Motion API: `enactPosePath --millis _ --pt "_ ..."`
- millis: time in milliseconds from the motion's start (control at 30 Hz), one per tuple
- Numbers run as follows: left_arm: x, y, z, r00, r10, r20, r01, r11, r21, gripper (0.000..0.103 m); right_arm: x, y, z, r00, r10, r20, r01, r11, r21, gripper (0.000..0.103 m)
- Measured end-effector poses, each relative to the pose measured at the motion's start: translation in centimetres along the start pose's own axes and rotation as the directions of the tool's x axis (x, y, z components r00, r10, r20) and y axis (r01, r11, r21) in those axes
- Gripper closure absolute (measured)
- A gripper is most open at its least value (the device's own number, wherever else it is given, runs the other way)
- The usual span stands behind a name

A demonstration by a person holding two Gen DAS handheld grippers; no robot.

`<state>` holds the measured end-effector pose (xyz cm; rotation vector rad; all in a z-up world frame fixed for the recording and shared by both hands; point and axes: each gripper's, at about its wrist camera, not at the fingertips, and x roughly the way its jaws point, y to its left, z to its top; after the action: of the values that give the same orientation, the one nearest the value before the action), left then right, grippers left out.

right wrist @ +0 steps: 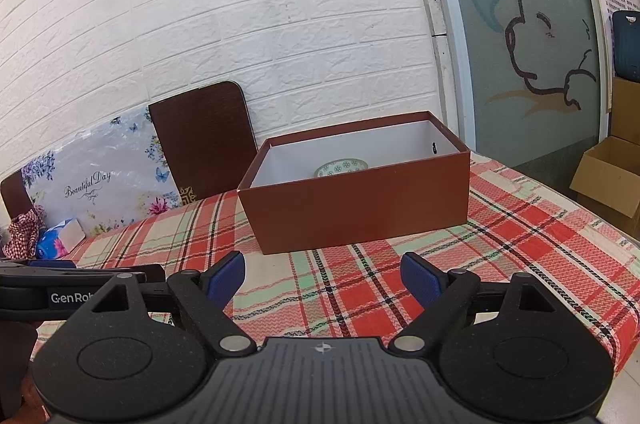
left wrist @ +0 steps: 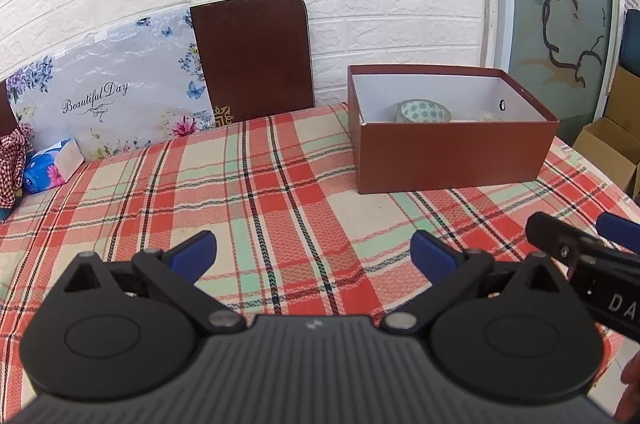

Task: Organize objects

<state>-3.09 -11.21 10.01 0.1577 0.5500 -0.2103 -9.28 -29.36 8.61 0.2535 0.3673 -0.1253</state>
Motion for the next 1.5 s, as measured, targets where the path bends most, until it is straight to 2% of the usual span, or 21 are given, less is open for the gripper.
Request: enactPosePath --millis 367,1033,1500 --pt "0.2 0.0 -0.4 0.999 0.033 -0.028 -0.033 0.999 -0.002 0.0 -0.2 0.0 -0.4 1.0 0.004 -0.001 -0.004 1.0 -0.002 0.017" --pt "1.4 0.3 -0.9 0.994 0.033 -0.101 -0.034 0.999 -0.009 0.0 0.1 0.0 -0.9 1.0 0.006 -0.024 -0.006 1.0 0.005 0.017" --pt "1.6 -0.4 -1.1 0.992 0.055 -0.117 -0.052 0.998 0.026 0.0 0.2 0.0 -1.1 1.0 0.002 -0.029 -0.002 1.0 0.017 0.016"
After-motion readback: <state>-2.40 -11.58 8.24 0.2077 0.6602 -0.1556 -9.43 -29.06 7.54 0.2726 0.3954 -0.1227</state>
